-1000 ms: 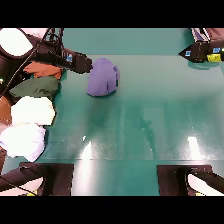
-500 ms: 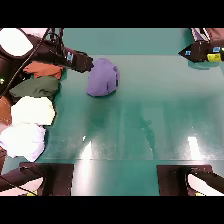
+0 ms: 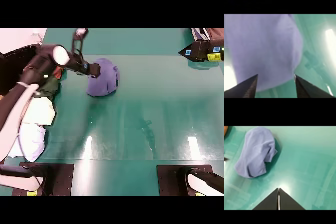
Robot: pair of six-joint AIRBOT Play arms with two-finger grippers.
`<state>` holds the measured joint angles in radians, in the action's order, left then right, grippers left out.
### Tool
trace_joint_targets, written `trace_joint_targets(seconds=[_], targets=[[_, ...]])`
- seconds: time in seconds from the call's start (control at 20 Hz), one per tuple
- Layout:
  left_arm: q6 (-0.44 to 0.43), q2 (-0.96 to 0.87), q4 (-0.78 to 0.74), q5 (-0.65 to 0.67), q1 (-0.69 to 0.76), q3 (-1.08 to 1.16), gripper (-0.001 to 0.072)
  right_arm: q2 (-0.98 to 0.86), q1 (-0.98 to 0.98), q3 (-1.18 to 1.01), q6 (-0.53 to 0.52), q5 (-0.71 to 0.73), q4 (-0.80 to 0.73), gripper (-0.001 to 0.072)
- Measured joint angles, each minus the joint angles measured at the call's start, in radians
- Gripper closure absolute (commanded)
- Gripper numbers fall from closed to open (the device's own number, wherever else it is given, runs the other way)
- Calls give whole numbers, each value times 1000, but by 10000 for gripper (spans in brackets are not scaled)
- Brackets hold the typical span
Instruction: Fold the shirts.
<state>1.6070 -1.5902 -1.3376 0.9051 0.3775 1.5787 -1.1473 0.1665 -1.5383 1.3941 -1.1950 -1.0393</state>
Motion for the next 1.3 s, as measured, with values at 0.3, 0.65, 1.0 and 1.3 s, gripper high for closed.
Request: trace_joint_targets(seconds=[0.3,0.65,1.0,1.3], targets=[[7,-165,52,-123,0,3,162,0,0,0,0,-43,0,696],[10,-193,19,-71,0,126,683,16,0,0,0,-56,0,696],[-28,95,-114,95,0,406,683,153,0,0,0,72,-18,697],[-50,283,-114,397,54,407,681,229,0,0,0,123,-71,697]])
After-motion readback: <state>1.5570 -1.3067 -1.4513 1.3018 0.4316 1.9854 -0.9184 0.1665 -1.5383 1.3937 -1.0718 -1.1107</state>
